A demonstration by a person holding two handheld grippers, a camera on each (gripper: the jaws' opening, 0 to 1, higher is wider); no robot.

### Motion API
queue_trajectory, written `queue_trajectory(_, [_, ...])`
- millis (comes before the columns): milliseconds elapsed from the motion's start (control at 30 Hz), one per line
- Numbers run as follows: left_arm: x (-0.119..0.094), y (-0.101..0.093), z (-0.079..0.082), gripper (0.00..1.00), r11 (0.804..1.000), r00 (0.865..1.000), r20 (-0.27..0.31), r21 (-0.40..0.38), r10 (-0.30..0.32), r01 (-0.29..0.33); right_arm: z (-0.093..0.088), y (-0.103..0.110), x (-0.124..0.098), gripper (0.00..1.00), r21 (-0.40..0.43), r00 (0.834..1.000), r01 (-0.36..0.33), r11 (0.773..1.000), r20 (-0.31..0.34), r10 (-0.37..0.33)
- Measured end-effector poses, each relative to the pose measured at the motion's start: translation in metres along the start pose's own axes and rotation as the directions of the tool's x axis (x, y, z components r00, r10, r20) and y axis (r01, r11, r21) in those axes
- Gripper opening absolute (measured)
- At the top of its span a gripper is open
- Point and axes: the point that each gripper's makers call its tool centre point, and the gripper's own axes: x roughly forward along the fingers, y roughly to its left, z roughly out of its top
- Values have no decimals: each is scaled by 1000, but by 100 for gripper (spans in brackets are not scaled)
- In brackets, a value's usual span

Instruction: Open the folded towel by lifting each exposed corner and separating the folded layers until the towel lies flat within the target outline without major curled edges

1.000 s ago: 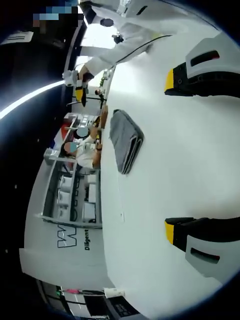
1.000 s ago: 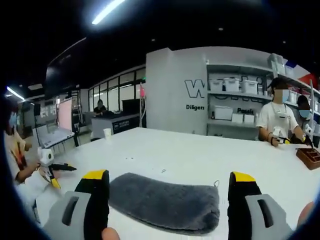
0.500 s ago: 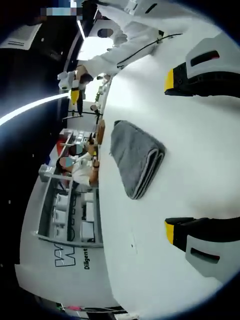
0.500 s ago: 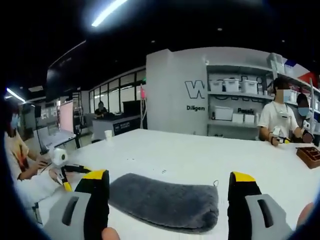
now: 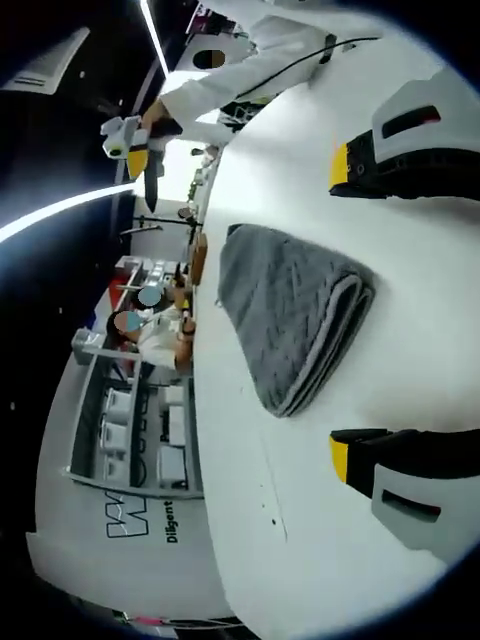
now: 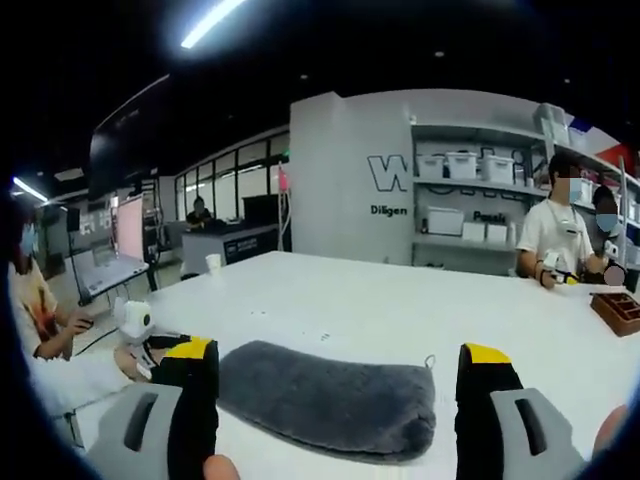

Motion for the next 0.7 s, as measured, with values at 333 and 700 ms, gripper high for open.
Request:
queue_trajectory(333, [1, 5, -4, 64, 998, 1000, -8, 64, 14, -13, -3, 2, 3, 100, -8, 1000, 3, 1000, -17, -3])
queue_trajectory(700, [1, 1, -8, 31, 991, 1000, -25, 134, -19, 22, -3, -3, 2, 100, 0, 1000, 16, 1000, -19, -16])
